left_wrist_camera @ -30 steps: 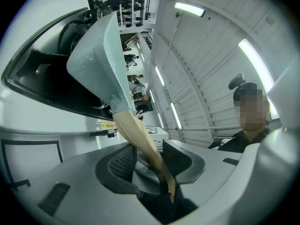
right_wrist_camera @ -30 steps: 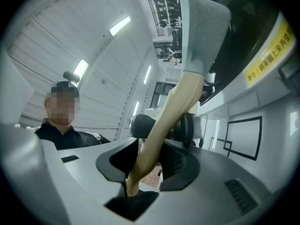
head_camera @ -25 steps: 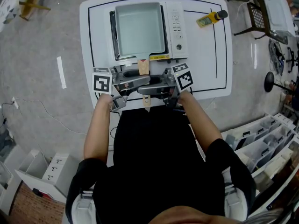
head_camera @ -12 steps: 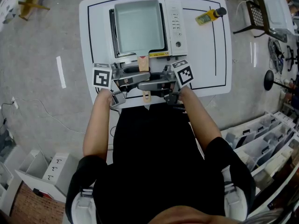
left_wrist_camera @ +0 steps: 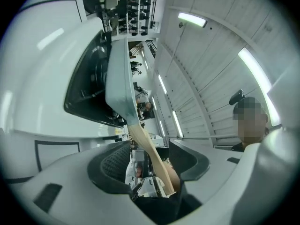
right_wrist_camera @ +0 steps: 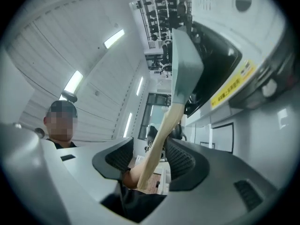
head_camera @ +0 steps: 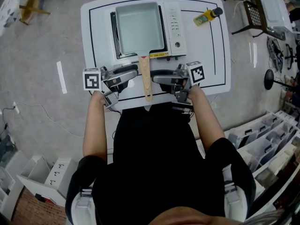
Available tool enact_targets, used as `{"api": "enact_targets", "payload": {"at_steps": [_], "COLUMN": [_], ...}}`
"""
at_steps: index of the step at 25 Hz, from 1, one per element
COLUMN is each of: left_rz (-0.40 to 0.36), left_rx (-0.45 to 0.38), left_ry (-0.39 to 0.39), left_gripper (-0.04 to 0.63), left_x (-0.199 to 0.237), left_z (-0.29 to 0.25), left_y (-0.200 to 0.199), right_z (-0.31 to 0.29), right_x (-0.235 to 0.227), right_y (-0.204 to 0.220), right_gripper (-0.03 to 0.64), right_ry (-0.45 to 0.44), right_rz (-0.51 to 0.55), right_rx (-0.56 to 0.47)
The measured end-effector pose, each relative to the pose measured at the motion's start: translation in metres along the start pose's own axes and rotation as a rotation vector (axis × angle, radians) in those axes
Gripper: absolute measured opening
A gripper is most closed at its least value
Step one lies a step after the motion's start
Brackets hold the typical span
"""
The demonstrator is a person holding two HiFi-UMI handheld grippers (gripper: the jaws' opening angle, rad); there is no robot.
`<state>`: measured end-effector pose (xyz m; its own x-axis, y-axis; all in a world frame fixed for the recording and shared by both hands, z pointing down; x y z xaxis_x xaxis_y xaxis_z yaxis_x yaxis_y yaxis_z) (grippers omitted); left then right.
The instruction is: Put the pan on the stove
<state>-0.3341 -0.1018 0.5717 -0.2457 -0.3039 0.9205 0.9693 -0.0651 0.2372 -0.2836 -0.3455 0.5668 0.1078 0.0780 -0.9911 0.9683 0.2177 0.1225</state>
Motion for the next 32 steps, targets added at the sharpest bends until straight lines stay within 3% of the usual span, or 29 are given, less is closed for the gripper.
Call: {"api": "enact_targets", "payload": {"at_steps": [3,5,9,12,16,18,22,27,32], "left_rz": [-0.069,-0.173,-0.46,-0.712,-1.091,-1.213,-1.319,-1.476,-1.514], "left_rx": [-0.061,-0.101,-0.15,-0.177,-0.266,-0.298,-0.315,-0.35,-0.382], "left_ry": [-0.032,-0.063,-0.166,-0.203,-0.326,-0.386,-0.446,-0.466,-0.586], "left_gripper": [0.256,0.217,0.12,0.042,0.018,0.016,0.017,0.017,0.017], "left_x": [-0.017,-0.035,-0.078,-0.118,-0.176,-0.199,-0.237,-0.278,-0.294], "left_z": [0.028,0.041,0.049,0.039,0.03,0.025,0.006,-0.009,-0.013], "left_y": [-0.005,-0.013,-0.024,-0.024,-0.008,0.004,0.039,0.098,0.16], "right_z": [0.03,0.047,0.069,0.078,0.083,0.089,0.107,0.126,0.159], "right_x": [0.01,0.026,0.067,0.105,0.154,0.175,0.208,0.231,0.224], "right_y": [-0.001,-0.003,-0.001,0.006,0.028,0.041,0.07,0.121,0.18], "right_gripper": [0.208,0.147,0.046,0.032,0.031,0.032,0.031,0.031,0.029], "right_ry": [0.088,0.164,0.274,0.352,0.492,0.505,0.505,0.731,0.682], "right_rz": [0.076,0.179,0.43,0.668,0.99,1.098,1.225,1.444,1.399], "right_rx": [-0.136,-0.253,-0.493,-0.665,-0.83,-0.879,-0.932,-0.962,-1.042]}}
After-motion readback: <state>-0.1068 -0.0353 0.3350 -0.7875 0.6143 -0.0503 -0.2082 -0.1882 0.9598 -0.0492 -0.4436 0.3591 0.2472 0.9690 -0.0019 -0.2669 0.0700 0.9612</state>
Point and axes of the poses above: the fingertips, and each gripper's own axes: z backward along the fingers, x to its left, y out of its underside, the point moved 10 cm from there along z, backward along the fingers, and after that the axes turned 14 degrees about y, right-handed, at the moved point
